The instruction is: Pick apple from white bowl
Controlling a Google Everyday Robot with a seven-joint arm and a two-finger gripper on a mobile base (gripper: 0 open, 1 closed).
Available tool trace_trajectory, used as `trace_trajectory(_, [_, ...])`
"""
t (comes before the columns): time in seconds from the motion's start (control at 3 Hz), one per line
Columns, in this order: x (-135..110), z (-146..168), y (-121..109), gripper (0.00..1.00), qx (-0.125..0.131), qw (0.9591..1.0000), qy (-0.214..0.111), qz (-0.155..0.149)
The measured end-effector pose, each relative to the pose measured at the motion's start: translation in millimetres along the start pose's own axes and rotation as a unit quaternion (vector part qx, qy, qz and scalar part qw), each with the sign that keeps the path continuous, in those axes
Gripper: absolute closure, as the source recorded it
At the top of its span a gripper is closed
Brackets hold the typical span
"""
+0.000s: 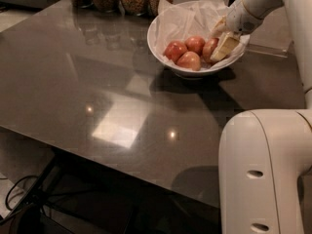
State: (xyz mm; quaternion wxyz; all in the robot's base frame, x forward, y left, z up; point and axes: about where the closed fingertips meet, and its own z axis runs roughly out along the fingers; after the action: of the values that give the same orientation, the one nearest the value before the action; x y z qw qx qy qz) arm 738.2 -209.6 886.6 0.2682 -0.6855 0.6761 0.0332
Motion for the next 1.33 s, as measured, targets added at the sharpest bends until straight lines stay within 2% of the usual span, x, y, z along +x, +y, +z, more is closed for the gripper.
trace_trajectory(0.33, [8.9, 2.1, -2.5, 1.0, 0.023, 0.9984, -0.052, -0.002])
trace_trajectory(0.67, [5.3, 4.7, -3.6, 1.0, 0.021, 0.9984, -0.052, -0.005])
trace_trajectory(1.0, [-32.5, -7.5, -7.8, 1.0, 0.022, 0.9976, -0.057, -0.034])
trace_trajectory(1.33, [-55.8, -15.0, -9.8, 1.0, 0.023, 0.9966, -0.06, -0.052])
